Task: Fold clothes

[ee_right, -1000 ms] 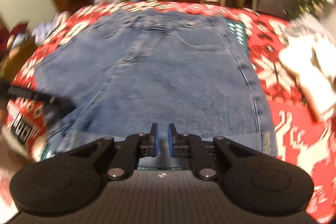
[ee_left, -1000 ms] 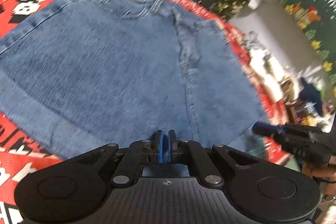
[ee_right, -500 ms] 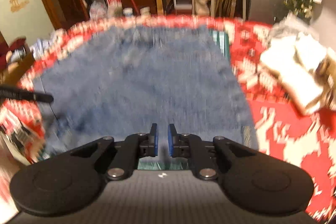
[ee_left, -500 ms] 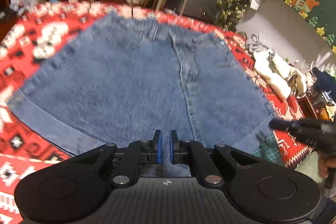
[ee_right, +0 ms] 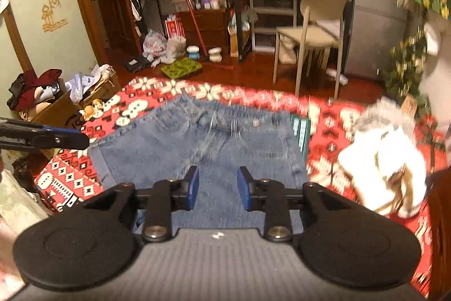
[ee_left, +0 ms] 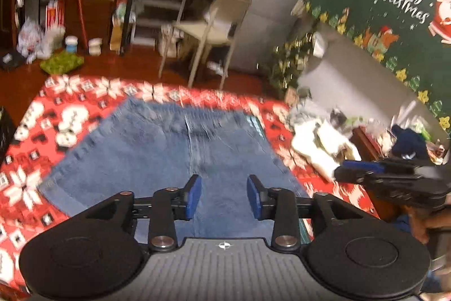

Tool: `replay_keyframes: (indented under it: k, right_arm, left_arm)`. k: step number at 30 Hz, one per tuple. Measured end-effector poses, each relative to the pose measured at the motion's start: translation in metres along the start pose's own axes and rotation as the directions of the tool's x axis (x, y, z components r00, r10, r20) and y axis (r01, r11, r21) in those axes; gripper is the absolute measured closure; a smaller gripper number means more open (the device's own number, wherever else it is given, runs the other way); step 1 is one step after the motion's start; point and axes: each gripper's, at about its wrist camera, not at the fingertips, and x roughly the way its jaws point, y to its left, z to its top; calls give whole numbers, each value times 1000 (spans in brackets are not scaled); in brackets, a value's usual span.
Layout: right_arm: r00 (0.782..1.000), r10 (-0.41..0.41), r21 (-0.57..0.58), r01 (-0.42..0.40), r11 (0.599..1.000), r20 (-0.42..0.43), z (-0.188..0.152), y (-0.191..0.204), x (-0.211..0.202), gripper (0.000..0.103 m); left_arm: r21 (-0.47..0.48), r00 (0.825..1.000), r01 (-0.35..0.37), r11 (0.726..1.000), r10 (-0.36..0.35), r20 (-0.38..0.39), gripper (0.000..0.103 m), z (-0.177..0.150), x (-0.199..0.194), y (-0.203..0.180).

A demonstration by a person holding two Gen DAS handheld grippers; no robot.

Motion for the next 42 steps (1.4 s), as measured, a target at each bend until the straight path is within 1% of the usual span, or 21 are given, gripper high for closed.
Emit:
replay_keyframes:
  k: [2,5,7,9,10,11,14,16,18,20,22,23,24,26,30,33,34,35,37,38,42]
  right_arm:
    - [999,16,83,-13,996,-34,-13,-16,16,70]
    - [997,40,179,-29,983,-59,-35,-42,42,70]
    - [996,58,242,-41,969,-64,-53,-58,58,70]
    - [994,77,327,-48,944,-77,-72,-77,72,70]
    - [993,89,365,-52,929,-84,-81,-85,78,70]
    - [991,104,398,-61,915,-89,-88,-91,82,68]
    - [983,162,460,-104,882,-89,-104,-98,95,68]
    - [980,177,473,-116,873,-87,-110,-96,101,67]
    - [982,174,470,-118,875,-77,-113,-93,102,66]
    - [985,161,464,-112,879,-67,-117,-90,100,65]
    - [987,150,464,-106,880,-60,-119,-87,97,62]
    - [988,145,463,-102,881,-59,-120,-86,96,62]
    - [988,141,460,-97,883,-61,-122,-85,95,61]
    - [989,134,455,-90,886,-65,-126,-83,94,61]
    - [988,139,469,-92,878,-66,-130,-82,95,61]
    - [988,136,469,-89,879,-68,-131,-82,94,61]
    - [988,137,471,-90,877,-66,-131,-83,94,61]
    - [988,138,475,-91,875,-65,-132,-84,93,61]
    - [988,138,480,-90,872,-65,-133,-85,93,61]
    - [988,138,482,-90,871,-66,-133,-85,93,61]
    - [988,138,485,-88,870,-68,-136,-85,93,61]
  left_arm:
    - [9,999,51,999,-51,-2,59,-7,5,-4]
    - [55,995,97,994,-96,-16,58,-19,27,-7]
    - [105,995,96,990,-95,-18,58,-30,48,-8]
    - [157,996,84,984,-81,-28,63,-42,69,-9]
    - [184,997,73,980,-66,-40,68,-48,80,-10]
    - [210,997,61,976,-52,-50,68,-54,90,-11]
    - [277,996,71,958,-53,-73,67,-68,114,-12]
    - [338,995,81,938,-60,-74,65,-77,122,-15]
    - [398,995,91,913,-67,-74,62,-86,128,-18]
    - [488,992,111,866,-70,-102,62,-97,129,-26]
    - [596,994,99,796,-47,-103,63,-109,130,-34]
    - [645,993,99,758,-38,-109,66,-114,132,-39]
    - [680,993,100,726,-30,-113,68,-117,135,-41]
    - [742,993,100,663,-15,-120,75,-124,142,-44]
    - [840,994,90,535,0,-106,75,-137,148,-50]
    - [898,996,77,433,2,-86,75,-148,152,-54]
    - [908,997,77,412,-1,-83,75,-148,152,-54]
    - [908,996,86,411,-6,-91,80,-147,153,-54]
    - [902,994,108,418,-17,-111,85,-142,156,-51]
    - [899,992,119,421,-23,-120,90,-140,157,-50]
    - [839,988,146,524,-39,-147,94,-125,157,-45]
